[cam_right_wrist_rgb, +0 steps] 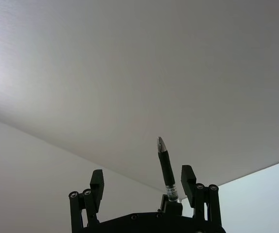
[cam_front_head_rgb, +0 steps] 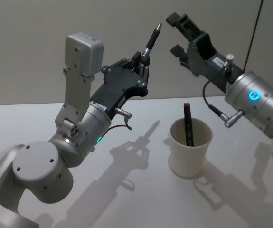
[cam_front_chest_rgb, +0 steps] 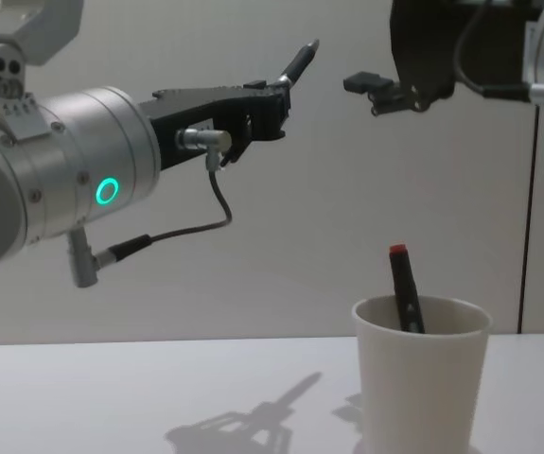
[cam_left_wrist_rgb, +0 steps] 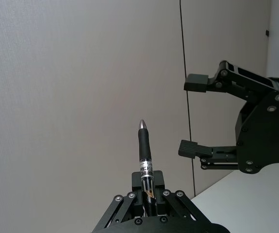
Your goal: Place the pen into the pen holder.
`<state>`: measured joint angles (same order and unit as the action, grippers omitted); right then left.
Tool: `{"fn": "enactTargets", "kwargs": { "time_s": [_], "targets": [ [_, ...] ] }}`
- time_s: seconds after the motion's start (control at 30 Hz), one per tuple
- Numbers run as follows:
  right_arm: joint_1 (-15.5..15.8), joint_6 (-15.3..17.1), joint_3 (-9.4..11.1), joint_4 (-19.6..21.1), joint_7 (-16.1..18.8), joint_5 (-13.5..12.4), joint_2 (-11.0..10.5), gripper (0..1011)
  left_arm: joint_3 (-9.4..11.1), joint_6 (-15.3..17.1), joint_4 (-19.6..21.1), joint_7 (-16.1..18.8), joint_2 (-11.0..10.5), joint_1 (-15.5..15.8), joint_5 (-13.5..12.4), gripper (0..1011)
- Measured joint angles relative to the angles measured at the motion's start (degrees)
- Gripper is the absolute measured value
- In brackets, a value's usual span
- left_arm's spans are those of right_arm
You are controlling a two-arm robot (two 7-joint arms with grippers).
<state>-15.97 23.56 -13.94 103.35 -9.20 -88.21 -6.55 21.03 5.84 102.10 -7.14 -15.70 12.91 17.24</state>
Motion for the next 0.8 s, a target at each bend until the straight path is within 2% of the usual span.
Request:
{"fn": "enactTargets", "kwargs": {
  "time_s": [0.2,0.33,0.4,0.5,0.53,0.57,0.63,0.8],
  "targets": [
    [-1.0,-0.2,-0.8,0.0,0.3,2.1,-0.2,1001,0.0,0.0,0.1,-0.2,0.0,0.0,-0.1,141],
    [-1.4,-0.8,-1.4,0.0,1.0,4.8,-0.4,1001,0.0,0.0,0.1,-0.3,0.0,0.0,-0.1,141],
    [-1.7,-1.5,-2.0,-0.2,1.7,7.6,-0.6,1001,0.0,0.0,0.1,-0.3,-0.1,0.0,-0.1,141],
    [-1.8,-2.3,-2.4,-0.3,2.4,9.8,-0.7,1001,0.0,0.0,0.1,-0.3,-0.1,0.0,-0.1,141],
    [-1.9,-2.9,-2.8,-0.4,2.9,11.5,-0.8,1001,0.0,0.0,0.1,-0.4,-0.1,0.0,-0.1,141],
    [-1.9,-2.9,-2.8,-0.4,2.9,11.5,-0.8,1002,0.0,0.0,0.1,-0.4,-0.1,0.0,-0.1,141],
    [-2.0,-4.1,-3.4,-0.6,4.0,14.5,-0.8,1001,0.0,0.0,0.1,-0.4,-0.1,0.0,-0.1,141],
    [-2.1,-6.6,-4.6,-1.0,5.9,19.7,-0.7,1001,0.0,0.0,0.2,-0.4,-0.1,0.0,-0.2,141]
  ]
}}
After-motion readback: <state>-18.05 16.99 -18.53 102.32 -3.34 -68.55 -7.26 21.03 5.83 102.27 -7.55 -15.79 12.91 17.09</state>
